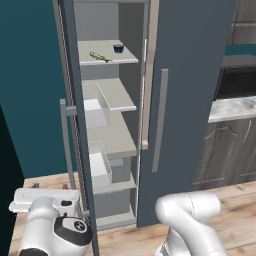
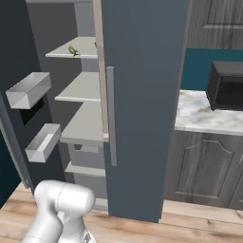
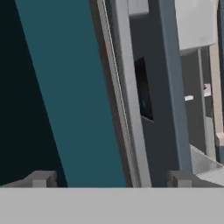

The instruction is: There's a fish in the fridge that needs to be moved to the freezer for freezing. Pick up the fish from the fridge, place it on any shelf in the freezer, and close the fridge and freezer doors when done.

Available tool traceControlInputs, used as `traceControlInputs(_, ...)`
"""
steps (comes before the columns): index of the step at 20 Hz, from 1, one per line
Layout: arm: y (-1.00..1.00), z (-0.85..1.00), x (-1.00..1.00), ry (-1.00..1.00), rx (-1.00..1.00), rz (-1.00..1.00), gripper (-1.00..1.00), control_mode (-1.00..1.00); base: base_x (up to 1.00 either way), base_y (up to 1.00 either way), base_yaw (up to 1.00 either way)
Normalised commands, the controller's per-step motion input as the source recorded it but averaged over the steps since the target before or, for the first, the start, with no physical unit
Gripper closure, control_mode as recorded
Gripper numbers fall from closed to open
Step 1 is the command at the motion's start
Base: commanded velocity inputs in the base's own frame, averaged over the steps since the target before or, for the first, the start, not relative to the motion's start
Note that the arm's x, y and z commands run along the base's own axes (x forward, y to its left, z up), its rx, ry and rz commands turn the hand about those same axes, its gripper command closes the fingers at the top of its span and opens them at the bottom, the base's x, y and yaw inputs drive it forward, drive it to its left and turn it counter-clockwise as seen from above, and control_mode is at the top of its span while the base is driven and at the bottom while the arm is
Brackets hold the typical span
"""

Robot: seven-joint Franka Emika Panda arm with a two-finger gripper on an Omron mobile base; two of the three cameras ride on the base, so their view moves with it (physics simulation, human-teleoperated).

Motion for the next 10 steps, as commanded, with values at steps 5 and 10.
traceControlInputs(5, 0.43, -0.42, 0.46, -0.04, 0.04, -0.17, -1.0, -1.0, 0.0, 0.0, 0.0)
traceControlInputs(10, 0.09, -0.08, 0.59, 0.04, 0.0, -0.19, -1.0, -1.0, 0.0, 0.0, 0.0)
